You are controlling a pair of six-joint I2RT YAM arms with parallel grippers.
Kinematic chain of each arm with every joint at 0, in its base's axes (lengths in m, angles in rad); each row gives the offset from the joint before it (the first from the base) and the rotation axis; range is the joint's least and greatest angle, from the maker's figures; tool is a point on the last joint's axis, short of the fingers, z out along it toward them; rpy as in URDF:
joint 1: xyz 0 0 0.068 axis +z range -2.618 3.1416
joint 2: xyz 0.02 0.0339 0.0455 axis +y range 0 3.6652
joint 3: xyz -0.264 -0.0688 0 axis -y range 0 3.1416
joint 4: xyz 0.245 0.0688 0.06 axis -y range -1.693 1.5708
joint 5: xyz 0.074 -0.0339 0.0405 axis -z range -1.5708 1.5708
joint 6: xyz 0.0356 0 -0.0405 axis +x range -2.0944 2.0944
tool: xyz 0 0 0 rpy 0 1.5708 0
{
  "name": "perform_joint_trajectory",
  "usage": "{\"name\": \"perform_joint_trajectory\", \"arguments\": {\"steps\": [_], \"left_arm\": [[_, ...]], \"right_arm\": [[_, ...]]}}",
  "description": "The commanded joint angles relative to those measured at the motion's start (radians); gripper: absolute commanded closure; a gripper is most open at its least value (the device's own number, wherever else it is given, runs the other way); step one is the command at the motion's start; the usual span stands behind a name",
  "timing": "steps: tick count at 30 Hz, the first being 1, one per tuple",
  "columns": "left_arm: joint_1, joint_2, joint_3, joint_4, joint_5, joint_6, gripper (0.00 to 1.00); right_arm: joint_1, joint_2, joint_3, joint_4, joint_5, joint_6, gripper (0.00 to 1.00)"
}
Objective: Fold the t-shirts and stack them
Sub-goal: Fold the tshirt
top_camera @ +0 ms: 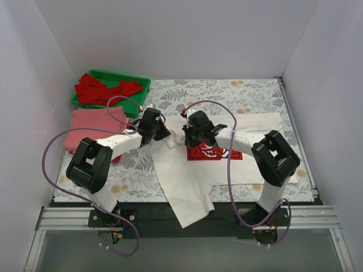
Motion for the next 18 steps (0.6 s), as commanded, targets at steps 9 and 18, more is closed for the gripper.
{"name": "perform_joint_trajectory", "arguments": {"steps": [9, 18], "left_arm": [[-0.002, -0.137, -0.083, -0.012, 0.104, -0.007, 1.0], [-0.064, -0.226, -0.157, -0.064, 0.119, -0.049, 1.0]], "right_arm": [[0.007, -0.128, -0.007, -0.169, 0.05, -0.035, 0.99], [0.006, -0.171, 0.013, -0.328, 0.071, -0.073, 0.99]]}}
